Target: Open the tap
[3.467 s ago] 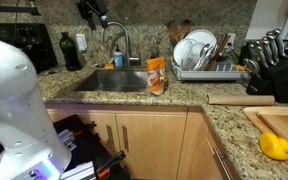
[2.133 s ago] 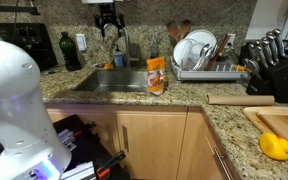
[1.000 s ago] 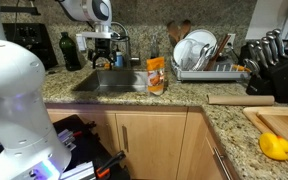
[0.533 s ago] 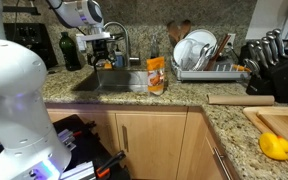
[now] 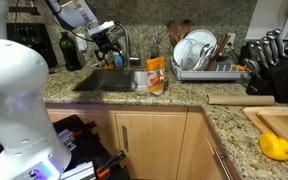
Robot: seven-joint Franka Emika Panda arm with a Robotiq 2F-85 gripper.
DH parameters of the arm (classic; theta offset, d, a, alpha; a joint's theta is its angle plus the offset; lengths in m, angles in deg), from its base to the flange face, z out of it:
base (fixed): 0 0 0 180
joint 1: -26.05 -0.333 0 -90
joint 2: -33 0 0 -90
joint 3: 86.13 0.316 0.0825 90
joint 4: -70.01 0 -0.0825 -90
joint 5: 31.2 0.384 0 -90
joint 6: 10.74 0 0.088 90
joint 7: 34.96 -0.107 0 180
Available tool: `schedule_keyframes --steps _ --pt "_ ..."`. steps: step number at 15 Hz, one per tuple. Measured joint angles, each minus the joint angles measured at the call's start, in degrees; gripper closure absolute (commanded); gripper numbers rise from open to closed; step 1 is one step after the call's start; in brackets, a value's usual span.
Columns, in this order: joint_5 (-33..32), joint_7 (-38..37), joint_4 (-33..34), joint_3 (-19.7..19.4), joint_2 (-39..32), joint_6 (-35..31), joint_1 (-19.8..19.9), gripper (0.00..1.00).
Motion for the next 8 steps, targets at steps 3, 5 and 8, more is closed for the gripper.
schedule_keyframes --steps 3,5,8 --pt "-0.40 -0.03 3.45 0.60 2.36 6.47 -0.85 0.00" --pt "3.72 -0.21 3.07 0.46 5.61 4.60 -0.48 0.00" --pt "4.76 -0.21 2.26 0.27 7.85 4.27 -0.28 0.00"
